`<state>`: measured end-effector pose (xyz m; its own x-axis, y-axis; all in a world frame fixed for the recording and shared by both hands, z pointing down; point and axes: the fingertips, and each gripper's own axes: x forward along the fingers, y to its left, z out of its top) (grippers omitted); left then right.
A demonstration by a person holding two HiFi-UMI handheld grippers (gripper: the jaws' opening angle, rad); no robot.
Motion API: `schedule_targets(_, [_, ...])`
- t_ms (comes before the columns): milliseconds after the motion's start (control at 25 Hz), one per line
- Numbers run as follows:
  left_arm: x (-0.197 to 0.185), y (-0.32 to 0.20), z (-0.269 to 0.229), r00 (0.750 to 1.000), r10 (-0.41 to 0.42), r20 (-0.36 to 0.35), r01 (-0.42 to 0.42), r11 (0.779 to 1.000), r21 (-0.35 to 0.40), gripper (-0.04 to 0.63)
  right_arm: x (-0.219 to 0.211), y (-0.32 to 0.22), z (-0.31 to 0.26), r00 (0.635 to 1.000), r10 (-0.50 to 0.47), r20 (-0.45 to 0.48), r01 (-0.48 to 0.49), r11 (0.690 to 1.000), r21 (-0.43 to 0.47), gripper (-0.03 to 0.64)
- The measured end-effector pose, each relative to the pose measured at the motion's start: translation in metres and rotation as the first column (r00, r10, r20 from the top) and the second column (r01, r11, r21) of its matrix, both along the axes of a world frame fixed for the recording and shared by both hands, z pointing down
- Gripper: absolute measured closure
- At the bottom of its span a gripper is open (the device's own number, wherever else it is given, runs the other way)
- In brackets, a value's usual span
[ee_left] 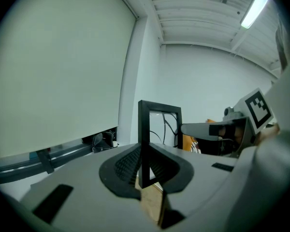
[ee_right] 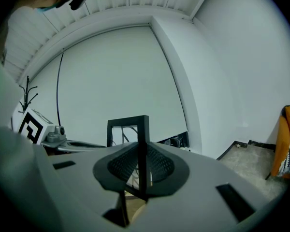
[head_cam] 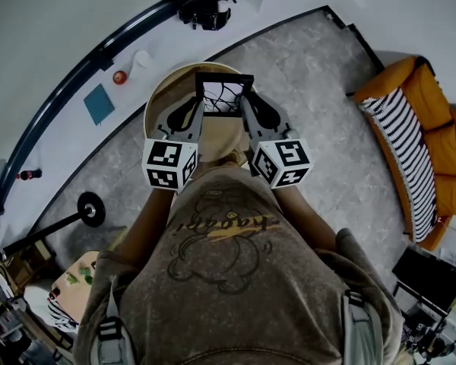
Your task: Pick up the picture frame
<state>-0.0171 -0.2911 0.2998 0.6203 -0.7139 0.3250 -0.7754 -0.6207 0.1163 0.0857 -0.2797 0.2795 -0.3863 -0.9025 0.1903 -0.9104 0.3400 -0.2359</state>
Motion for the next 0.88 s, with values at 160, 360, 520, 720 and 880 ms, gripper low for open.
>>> schedule_targets(160, [0.002, 0.001, 0.002, 1.0, -0.001, 0.004, 0.001, 1.0, -0.003, 0.537, 0.002, 0.001, 0.003, 1.0, -0.001, -0.004, 0.001, 1.0, -0.004, 0.551])
schedule_targets(360, [0.006, 0.002, 0.003, 1.0, 0.0, 0.009, 0.0, 1.0, -0.008, 0.538, 0.006, 0.001, 0.004, 1.0, -0.001, 0.003, 0.001, 1.0, -0.003, 0.551])
schedule_targets(520, [0.008, 0.002, 0.002, 1.0, -0.001, 0.013, 0.002, 1.0, -0.007, 0.538, 0.008, 0.002, 0.004, 1.0, 0.002, 0.011, -0.002, 1.0, -0.004, 0.551])
schedule_targets(720, [0.009, 0.003, 0.004, 1.0, -0.005, 0.016, 0.005, 1.0, -0.009, 0.538, 0.01, 0.003, 0.007, 1.0, -0.003, 0.015, 0.003, 1.0, -0.006, 0.551])
schedule_targets(880, [0.011, 0.005, 0.005, 1.0, -0.008, 0.019, 0.008, 1.0, -0.009, 0.539, 0.012, 0.003, 0.008, 1.0, -0.005, 0.018, 0.005, 1.0, -0.007, 0.551])
